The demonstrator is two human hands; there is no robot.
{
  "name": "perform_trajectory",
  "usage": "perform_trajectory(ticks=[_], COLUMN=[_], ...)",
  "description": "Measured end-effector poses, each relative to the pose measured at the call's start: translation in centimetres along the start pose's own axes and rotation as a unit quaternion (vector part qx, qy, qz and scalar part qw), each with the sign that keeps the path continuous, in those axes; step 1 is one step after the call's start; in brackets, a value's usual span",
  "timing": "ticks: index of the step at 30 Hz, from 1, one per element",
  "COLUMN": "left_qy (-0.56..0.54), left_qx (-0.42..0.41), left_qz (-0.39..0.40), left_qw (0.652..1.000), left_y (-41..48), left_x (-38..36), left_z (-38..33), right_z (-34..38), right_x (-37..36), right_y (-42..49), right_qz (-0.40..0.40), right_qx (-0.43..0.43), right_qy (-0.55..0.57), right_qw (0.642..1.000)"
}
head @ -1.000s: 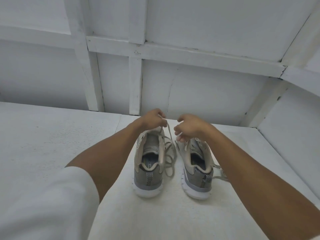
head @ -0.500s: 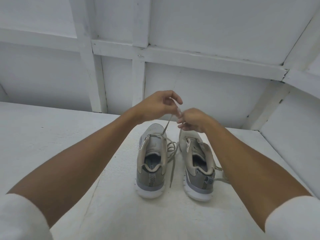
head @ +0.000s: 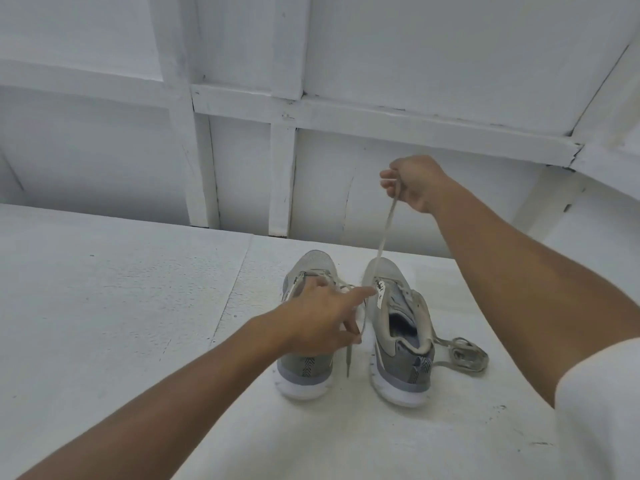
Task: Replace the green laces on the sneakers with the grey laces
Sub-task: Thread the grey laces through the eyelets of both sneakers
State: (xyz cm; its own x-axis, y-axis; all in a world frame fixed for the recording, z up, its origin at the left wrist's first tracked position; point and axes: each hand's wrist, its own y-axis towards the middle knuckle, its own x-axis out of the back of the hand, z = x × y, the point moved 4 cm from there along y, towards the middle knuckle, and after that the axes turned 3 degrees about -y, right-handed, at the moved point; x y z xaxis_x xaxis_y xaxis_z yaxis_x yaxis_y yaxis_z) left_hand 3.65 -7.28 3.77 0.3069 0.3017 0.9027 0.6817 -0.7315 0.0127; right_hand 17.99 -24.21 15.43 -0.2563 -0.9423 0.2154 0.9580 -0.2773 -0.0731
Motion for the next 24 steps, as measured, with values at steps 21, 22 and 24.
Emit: perform_trajectory(ticks=[21,22,24], left_qy=[-0.103,-0.119,-0.151], left_qx=[0.064,0.123,0.241], left_qz=[-0.151,-0.192,-0.226], left_qw=[0.981,0.966,0.932], left_y=[0.3,0.6,1.2], left_x=[3.6,4.0,4.1], left_z=[4.0,5.5,8.5], right_z=[-0.9,-1.7,-3.4], right_x=[-2.7,-3.3,-4.8], right_y=[-0.8,-1.1,-1.8], right_qz=[0.073,0.083,0.099], right_qx=[0.062,0.073,0.090], right_qy=[-0.109,-0.133,-0.184], right_qw=[0.989,0.985,0.974])
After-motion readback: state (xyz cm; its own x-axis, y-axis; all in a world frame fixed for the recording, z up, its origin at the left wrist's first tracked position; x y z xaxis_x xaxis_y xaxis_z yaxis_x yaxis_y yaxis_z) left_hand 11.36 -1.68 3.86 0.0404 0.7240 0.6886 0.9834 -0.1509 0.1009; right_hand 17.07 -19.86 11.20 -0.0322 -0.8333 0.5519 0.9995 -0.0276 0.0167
